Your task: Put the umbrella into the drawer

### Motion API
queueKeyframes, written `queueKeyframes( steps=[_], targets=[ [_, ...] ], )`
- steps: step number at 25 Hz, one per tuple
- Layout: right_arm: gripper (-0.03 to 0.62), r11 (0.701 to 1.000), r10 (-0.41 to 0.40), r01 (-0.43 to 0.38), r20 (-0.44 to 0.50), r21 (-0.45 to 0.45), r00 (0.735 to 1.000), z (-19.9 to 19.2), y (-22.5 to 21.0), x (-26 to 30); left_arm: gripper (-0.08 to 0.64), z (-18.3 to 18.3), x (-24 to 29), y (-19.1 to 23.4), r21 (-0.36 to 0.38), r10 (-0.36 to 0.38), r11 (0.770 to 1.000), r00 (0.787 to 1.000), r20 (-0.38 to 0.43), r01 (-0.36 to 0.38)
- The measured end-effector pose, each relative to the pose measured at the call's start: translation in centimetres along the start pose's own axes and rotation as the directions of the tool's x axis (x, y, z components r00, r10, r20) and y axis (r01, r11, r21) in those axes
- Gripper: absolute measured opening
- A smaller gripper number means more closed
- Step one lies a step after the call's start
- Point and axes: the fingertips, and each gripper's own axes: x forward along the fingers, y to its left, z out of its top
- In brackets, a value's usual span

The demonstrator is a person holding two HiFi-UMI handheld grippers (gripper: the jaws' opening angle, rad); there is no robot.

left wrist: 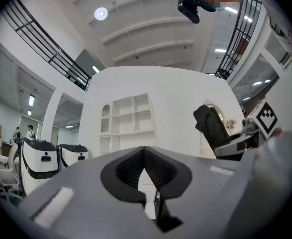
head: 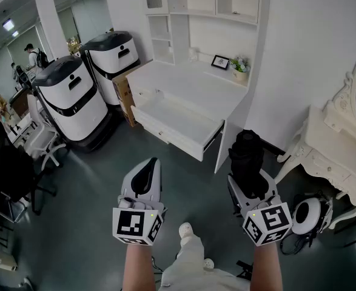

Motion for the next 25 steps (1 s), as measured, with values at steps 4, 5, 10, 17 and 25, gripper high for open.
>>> queueKeyframes(
  steps=[4, 5, 10, 17, 25],
  targets=[
    [0.245, 1.0, -0.007, 0.008, 0.026, -0.014, 1.0, 1.5, -0.3, -0.8, 0.009, 1.4, -0.2, 0.3, 0.04, 0.018, 0.999, 1.0, 0.016, -0.018],
    [0.245, 1.0, -0.008, 0.009, 0.034, -0.016, 0.999, 1.8, -0.4, -0.9, 0.009, 1.7, -0.2, 0.4, 0.045, 0.021, 0.999, 1.0, 0.019, -0.022],
    [0.245, 0.999, -0.012, 0.014, 0.061, -0.029, 0.998, 2.7, -1.1, -0.6, 0.009, 1.9, 0.7, 0.7, 0.04, 0.028, 0.999, 0.999, 0.024, -0.029],
    [0.245, 1.0, -0.017, 0.018, 0.067, -0.022, 0.998, 2.9, -2.6, 2.2, 0.009, 0.9, 3.4, 2.1, 0.04, 0.026, 0.999, 1.0, 0.012, -0.026],
    [0.245, 0.999, -0.004, 0.005, 0.041, -0.036, 0.999, 3.1, -5.2, 9.5, 0.009, -0.9, 9.6, 6.0, 0.023, 0.043, 0.999, 0.999, 0.004, -0.043]
  ],
)
